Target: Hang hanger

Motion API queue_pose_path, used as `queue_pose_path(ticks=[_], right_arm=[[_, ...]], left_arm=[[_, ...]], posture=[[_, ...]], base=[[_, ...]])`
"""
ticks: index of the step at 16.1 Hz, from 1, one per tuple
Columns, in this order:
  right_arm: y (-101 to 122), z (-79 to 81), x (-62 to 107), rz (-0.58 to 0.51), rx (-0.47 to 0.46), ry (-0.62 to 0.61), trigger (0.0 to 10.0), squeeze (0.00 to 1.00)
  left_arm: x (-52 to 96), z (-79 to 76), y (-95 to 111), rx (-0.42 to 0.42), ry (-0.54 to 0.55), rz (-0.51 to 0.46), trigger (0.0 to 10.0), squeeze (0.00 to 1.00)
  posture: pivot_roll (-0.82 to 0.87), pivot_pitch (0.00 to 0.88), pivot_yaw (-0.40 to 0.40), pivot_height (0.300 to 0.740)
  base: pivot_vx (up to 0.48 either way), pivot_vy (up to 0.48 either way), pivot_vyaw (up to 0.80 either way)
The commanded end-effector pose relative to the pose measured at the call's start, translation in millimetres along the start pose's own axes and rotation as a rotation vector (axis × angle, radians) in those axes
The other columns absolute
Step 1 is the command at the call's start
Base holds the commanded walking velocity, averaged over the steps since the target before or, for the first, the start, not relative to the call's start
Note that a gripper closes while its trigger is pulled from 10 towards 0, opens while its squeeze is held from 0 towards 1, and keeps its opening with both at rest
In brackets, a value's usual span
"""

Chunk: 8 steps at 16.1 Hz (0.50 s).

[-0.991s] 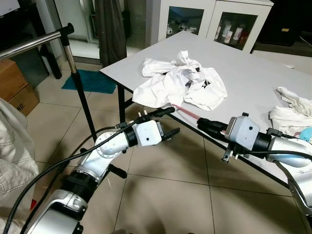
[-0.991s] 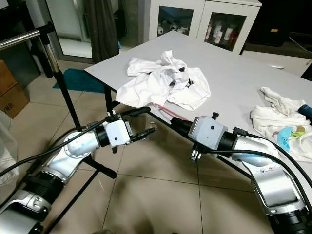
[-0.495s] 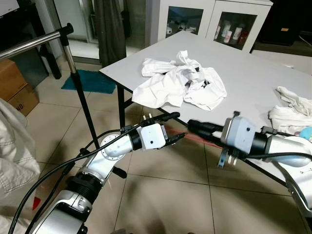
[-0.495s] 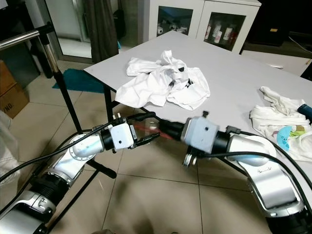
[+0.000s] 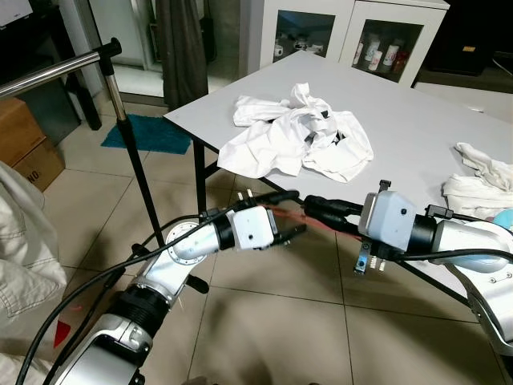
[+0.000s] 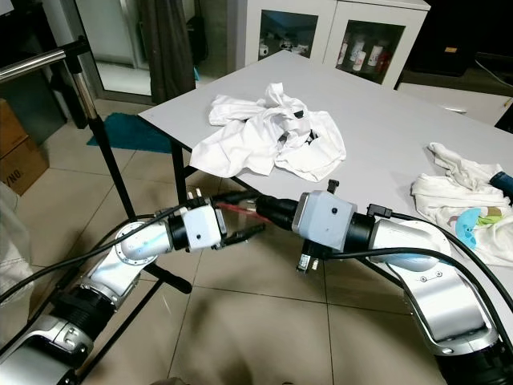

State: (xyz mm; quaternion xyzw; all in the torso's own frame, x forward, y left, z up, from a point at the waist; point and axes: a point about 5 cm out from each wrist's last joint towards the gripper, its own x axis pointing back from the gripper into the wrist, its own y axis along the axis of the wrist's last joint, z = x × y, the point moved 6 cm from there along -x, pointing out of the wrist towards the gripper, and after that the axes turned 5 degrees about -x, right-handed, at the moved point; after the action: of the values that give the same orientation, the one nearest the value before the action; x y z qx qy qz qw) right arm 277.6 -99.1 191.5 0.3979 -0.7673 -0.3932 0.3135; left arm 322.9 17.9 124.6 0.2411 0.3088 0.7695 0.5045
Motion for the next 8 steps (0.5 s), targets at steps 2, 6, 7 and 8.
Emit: queue_pose_path(ticks=[2,6,7,8], right_arm=[[5,-4.6,-3.8,-0.01,0.038,-0.013,0.0,0.0],[12,5.3,-3.9,-0.038,0.035,0.031,0.0,0.0],[14,8.7,-3.1,-0.046,0.031,0.044,0.0,0.0],[15,9.7,-2.8,-0.048,0.03,0.048,0.0,0.0]], left_arm=[[-1.7,-12.8,2,0.032,-0.075,-0.007,10.0,0.0],[1.2,-12.9,-3,0.009,-0.102,0.02,10.0,0.0],[1.9,-10.7,-4,0.004,-0.102,0.026,10.0,0.0],[2.0,-10.1,-4,0.003,-0.103,0.027,10.0,0.0]], posture=[[0.02,0.0,-0.01,0.723],[0.02,0.0,-0.009,0.723],[0.02,0.0,-0.009,0.723],[0.02,0.0,-0.009,0.723]], base=[[0.0,0.0,0.0],[0.0,0.0,0.0],[0.0,0.0,0.0],[0.0,0.0,0.0]])
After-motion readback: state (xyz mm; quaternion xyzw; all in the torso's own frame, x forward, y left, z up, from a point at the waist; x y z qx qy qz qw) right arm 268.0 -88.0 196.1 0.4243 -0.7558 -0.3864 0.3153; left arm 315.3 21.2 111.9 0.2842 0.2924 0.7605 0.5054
